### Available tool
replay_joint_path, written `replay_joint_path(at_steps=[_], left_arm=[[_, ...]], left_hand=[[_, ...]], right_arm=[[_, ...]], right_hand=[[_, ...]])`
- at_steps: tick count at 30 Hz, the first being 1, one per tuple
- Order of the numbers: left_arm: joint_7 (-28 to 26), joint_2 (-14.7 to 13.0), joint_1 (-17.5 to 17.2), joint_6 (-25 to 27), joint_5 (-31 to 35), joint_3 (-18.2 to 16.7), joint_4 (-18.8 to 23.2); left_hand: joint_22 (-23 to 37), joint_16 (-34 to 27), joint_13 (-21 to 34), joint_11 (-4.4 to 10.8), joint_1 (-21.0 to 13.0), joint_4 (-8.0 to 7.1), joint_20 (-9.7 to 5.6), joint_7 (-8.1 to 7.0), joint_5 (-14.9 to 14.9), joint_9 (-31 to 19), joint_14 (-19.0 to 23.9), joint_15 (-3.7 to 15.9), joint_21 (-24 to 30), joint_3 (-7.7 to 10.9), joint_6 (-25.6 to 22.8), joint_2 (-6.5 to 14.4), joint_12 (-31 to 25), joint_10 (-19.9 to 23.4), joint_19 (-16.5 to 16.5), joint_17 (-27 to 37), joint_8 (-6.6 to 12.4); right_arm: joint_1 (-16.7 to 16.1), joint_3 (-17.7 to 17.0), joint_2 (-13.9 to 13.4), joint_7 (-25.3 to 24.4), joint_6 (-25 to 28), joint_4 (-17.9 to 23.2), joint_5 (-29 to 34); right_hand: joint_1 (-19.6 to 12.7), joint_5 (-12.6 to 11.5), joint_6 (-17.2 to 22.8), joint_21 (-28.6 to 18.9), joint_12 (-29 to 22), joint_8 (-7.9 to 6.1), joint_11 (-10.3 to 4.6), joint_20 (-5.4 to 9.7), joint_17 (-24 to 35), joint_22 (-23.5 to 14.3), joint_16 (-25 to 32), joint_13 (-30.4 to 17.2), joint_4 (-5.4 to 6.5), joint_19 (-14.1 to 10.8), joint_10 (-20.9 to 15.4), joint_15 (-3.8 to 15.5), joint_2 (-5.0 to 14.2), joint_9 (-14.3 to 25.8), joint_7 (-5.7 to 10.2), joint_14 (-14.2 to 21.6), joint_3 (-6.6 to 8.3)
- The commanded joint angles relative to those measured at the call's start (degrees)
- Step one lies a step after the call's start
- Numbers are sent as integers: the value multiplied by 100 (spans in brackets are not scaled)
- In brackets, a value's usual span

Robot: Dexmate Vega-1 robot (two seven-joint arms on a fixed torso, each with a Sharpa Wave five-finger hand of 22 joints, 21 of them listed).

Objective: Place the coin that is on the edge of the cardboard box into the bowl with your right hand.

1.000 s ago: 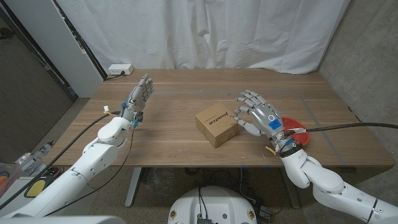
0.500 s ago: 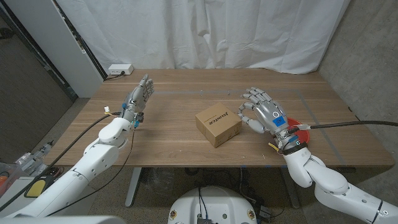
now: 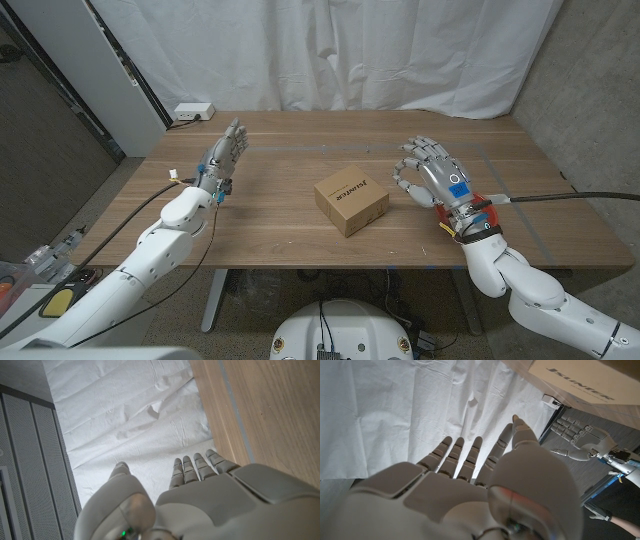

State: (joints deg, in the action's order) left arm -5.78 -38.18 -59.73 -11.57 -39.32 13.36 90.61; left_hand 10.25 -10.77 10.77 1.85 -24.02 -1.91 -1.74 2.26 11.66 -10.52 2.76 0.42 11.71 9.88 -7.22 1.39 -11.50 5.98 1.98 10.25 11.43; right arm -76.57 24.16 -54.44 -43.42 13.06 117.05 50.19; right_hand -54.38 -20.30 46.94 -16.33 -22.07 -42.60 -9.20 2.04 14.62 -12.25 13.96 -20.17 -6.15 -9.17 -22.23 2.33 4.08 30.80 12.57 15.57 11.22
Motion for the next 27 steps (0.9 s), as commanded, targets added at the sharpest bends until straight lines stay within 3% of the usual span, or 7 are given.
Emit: replay_joint_path(at_steps=[1, 13, 27], left_arm=[[15, 39, 252, 131, 42, 95, -134], [217, 115, 584, 193, 78, 269, -382], [131, 12, 483, 253, 79, 217, -214]], left_hand=[[11, -1, 16, 8, -42, 8, -186, -14, -7, -17, -11, 8, -15, -29, -48, 55, -10, 27, -45, 30, 0], [11, -2, 15, -13, -48, 10, -187, -11, -7, -16, -9, 13, -15, -34, -52, 61, -9, 25, -45, 30, -1], [11, -4, 15, -8, -53, 11, -186, -6, -7, -16, -5, 15, -14, -43, -58, 65, -8, 26, -46, 30, -2]], right_arm=[[-202, -221, -12, -147, 125, -6, -124], [-673, -508, -26, -295, 534, 151, -174], [-1098, -677, 3, -545, 767, 207, -177]], right_hand=[[32, 16, 43, -30, 4, -25, -17, 263, 17, 6, 22, 0, 12, -65, -71, 466, 7, 5, 0, 58, -7], [31, 22, 94, -32, 6, -53, -33, 270, 7, 12, 11, 10, 9, -79, -92, 469, 23, -27, 3, 76, -11], [31, 31, 117, -37, 6, -70, -41, 284, -4, 19, 5, 21, 4, -106, -126, 481, 34, -71, 6, 114, -21]])
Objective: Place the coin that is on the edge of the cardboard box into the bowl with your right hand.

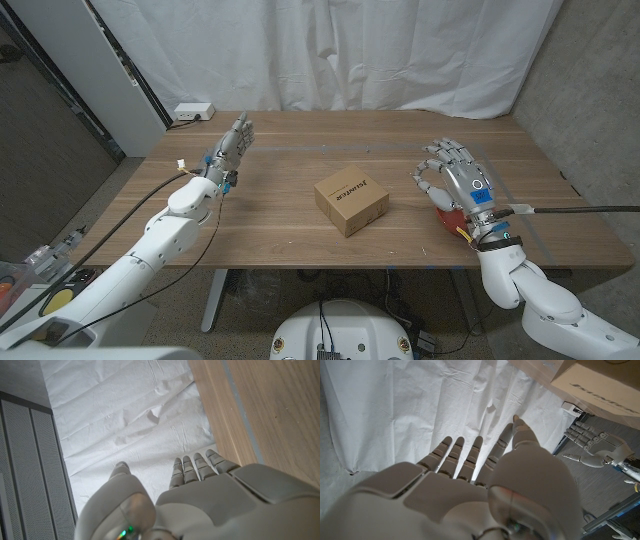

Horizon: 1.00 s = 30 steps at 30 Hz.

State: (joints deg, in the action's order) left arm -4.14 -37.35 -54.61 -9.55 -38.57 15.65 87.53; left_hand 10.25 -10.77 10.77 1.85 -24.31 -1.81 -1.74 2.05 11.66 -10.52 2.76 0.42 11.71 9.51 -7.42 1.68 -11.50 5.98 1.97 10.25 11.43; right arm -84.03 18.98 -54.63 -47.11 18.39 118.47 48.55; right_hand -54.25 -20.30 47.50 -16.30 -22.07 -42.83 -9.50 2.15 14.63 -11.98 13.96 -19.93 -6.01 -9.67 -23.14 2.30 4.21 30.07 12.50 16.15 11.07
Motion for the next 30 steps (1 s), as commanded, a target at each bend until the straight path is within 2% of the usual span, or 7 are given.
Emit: replay_joint_path(at_steps=[1, 16, 30], left_arm=[[-40, -80, -36, 57, 8, -15, 108], [-26, -39, -11, 31, 37, 33, 111], [-108, 9, -75, -10, 41, 28, 88]], left_hand=[[11, -4, 15, -12, -24, 1, -187, 13, -7, -16, -4, 15, -15, -7, -40, 37, -8, 27, -46, 30, -1], [11, -3, 15, -14, -28, 2, -191, 13, -8, -16, -7, 11, -14, -17, -36, 42, -9, 30, -47, 30, -5], [11, -2, 16, -25, -33, 3, -190, 12, -8, -16, -9, 11, -15, -25, -38, 45, -7, 28, -49, 30, -6]], right_arm=[[-385, -175, 19, -183, 257, 72, -13], [-667, -394, 89, -152, 521, 138, -153], [-1066, -826, 24, 98, 753, 250, -415]], right_hand=[[17, 31, 60, -40, 7, -48, -13, 275, -5, -8, 4, -3, -12, -57, -36, 486, 21, -1, 13, 56, -8], [17, 38, 60, -39, 12, -57, -19, 282, -14, -3, -9, 6, -17, -67, -51, 496, 27, -39, 13, 69, -17], [19, 44, 63, -36, 17, -66, -22, 280, -20, 0, -22, 14, -21, -68, -63, 498, 32, -69, 14, 70, -26]])
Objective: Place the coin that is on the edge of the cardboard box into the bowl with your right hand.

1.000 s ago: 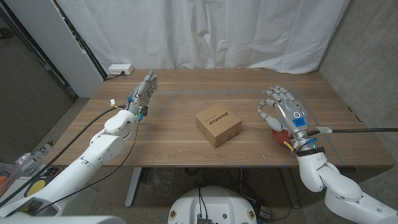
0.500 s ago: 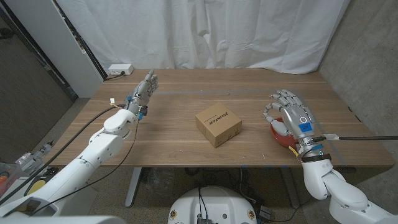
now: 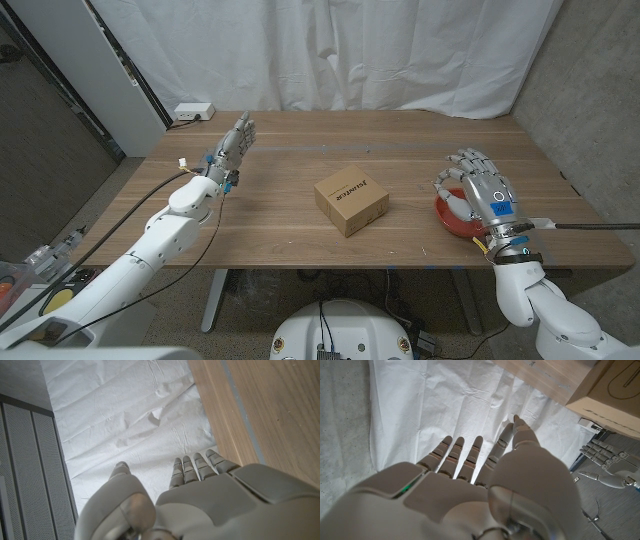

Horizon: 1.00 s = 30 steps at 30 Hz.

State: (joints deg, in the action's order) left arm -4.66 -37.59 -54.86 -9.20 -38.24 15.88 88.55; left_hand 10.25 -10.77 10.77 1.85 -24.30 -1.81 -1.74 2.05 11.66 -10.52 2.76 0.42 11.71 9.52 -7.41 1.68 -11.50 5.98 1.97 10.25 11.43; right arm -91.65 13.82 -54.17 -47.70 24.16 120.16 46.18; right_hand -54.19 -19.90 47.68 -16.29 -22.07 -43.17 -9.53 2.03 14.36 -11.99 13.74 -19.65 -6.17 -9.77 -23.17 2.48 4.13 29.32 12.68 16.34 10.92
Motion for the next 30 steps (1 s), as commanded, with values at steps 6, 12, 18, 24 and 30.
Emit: replay_joint_path(at_steps=[6, 12, 18, 24, 30], left_arm=[[-67, 70, -55, -108, 13, -1, -43], [-90, 132, -93, -135, -22, 4, -94], [-155, 113, -154, -143, -13, -28, -56], [-156, 109, -168, -137, -22, -33, -49], [-143, 121, -160, -183, -23, -45, -58]], left_hand=[[11, -2, 16, -13, -35, 4, -193, 13, -8, -16, -9, 13, -13, -29, -39, 47, -5, 24, -46, 30, -7], [11, -1, 16, -8, -37, 4, -190, 16, -8, -16, -11, 12, -14, -34, -36, 49, -9, 33, -50, 30, -9], [11, -1, 16, -17, -38, 4, -189, 12, -9, -16, -14, 15, -15, -38, -38, 50, -5, 25, -51, 31, -9], [11, 0, 16, 3, -40, 4, -189, 18, -9, -16, -16, 15, -14, -42, -37, 52, -7, 28, -50, 31, -10], [11, 0, 16, -5, -42, 5, -191, 11, -8, -16, -18, 15, -14, -45, -32, 54, -5, 23, -49, 31, -12]], right_arm=[[-461, -476, -43, 406, 327, 149, -273], [-534, -592, -147, 796, 455, 235, -344], [-592, -730, -183, 1106, 529, 312, -481], [-634, -851, -237, 1540, 714, 487, -575], [-638, -968, -258, 1982, 871, 644, -742]], right_hand=[[14, 6, 47, -37, 20, -35, -6, 291, 4, 3, -3, -12, -7, -60, -61, 476, 40, -5, -5, 57, -14], [15, 9, 43, -31, 55, -39, 10, 276, 1, 5, -31, -7, -8, -52, 10, 453, 43, -26, -4, 8, -21], [17, 11, 38, -30, 53, -41, 23, 274, -1, 6, -36, -3, -9, -54, -7, 452, 46, -40, -4, 5, -26], [25, 14, 32, -28, 63, -43, 25, 275, -2, 8, -44, 1, -6, -55, 6, 447, 51, -57, -4, -1, -32], [36, 20, 24, -19, 135, -49, 72, 257, -6, 11, -92, 15, -3, -44, 156, 392, 58, -88, -3, -104, -45]])
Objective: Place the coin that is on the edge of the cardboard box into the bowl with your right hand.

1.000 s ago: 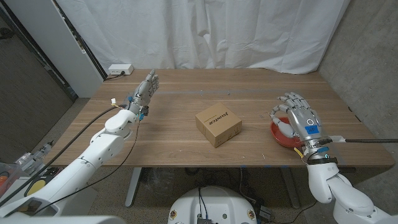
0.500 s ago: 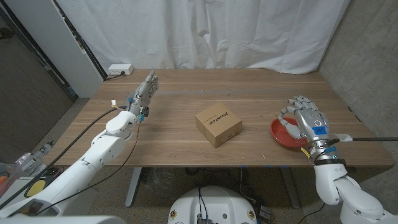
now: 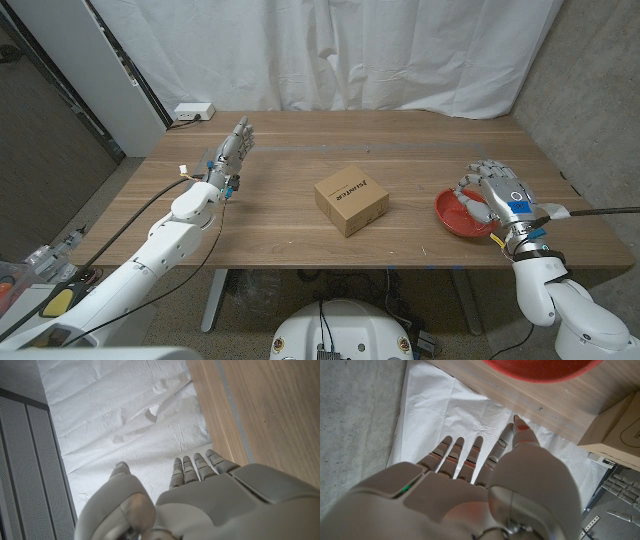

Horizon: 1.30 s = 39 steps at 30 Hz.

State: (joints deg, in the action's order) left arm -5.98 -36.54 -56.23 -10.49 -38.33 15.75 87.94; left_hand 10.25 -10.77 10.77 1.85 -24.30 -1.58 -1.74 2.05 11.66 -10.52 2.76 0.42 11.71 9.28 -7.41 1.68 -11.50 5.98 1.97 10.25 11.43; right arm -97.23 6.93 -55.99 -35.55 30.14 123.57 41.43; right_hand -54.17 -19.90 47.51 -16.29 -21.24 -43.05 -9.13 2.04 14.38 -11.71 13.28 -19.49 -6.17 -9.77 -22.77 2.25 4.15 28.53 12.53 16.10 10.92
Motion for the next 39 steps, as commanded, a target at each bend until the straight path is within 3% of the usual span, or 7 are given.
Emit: replay_joint_path(at_steps=[1, 10, 19, 22, 25, 39], left_arm=[[-9, 15, -24, -62, -15, -36, 6], [24, -16, -57, -62, -42, -60, 19], [18, -45, -125, -72, -55, -86, 61], [25, -65, -145, -63, -43, -79, 93], [13, -73, -192, -42, -59, -80, 142], [-33, -149, -397, -41, -58, -117, 302]], left_hand=[[11, 0, 15, -10, -42, -19, -188, 16, -8, -16, -18, 14, -14, -22, -33, 54, -4, 22, -52, 31, -12], [11, -2, 16, -15, -44, -18, -185, 12, -8, -16, -14, 10, -17, -28, -35, 56, -5, 26, -59, 31, -12], [11, -1, 16, -17, -46, -18, -185, 14, -8, -16, -17, 11, -17, -34, -28, 58, -3, 19, -61, 31, -15], [11, -1, 16, -10, -46, -18, -184, 14, -8, -16, -16, 9, -17, -35, -31, 59, -2, 17, -62, 31, -14], [11, -2, 16, -22, -47, -18, -184, 15, -8, -17, -15, 8, -18, -37, -36, 60, -4, 23, -64, 31, -12], [12, -3, 16, -23, -52, -17, -185, 17, -7, -17, -14, 4, -18, -46, -36, 65, -5, 25, -69, 31, -12]], right_arm=[[-90, -304, -97, 858, 299, 331, -295], [-179, -582, -172, 1595, 517, 616, -627], [-204, -701, -207, 2161, 841, 860, -842], [-220, -702, -248, 2256, 886, 884, -871], [-197, -670, -169, 2207, 932, 891, -904], [-26, -561, -224, 2480, 1194, 903, -1317]], right_hand=[[36, 21, 37, -18, 56, -61, 32, 260, -7, -17, -56, 2, -3, -44, 119, 395, 57, -14, 11, -102, -47], [43, 33, 22, 22, 142, -75, 117, 231, -16, -12, -170, 41, -8, 29, 265, 264, 68, -72, 11, -404, -72], [42, 36, 26, 38, 164, -84, 127, 224, -20, -10, -175, 60, -13, 58, 289, 239, 72, -96, 11, -443, -81], [43, 37, 27, 45, 166, -87, 139, 221, -22, -9, -180, 65, -15, 72, 289, 220, 70, -104, 11, -464, -85], [30, 39, 42, 79, 233, -101, 48, 209, -41, -7, -246, 107, -34, 136, 392, 114, 57, -148, 12, -699, -104], [7, 36, 83, 136, 319, -122, 189, 90, -72, -7, -273, 173, -61, 259, 522, 7, 38, -215, 11, -923, -128]])
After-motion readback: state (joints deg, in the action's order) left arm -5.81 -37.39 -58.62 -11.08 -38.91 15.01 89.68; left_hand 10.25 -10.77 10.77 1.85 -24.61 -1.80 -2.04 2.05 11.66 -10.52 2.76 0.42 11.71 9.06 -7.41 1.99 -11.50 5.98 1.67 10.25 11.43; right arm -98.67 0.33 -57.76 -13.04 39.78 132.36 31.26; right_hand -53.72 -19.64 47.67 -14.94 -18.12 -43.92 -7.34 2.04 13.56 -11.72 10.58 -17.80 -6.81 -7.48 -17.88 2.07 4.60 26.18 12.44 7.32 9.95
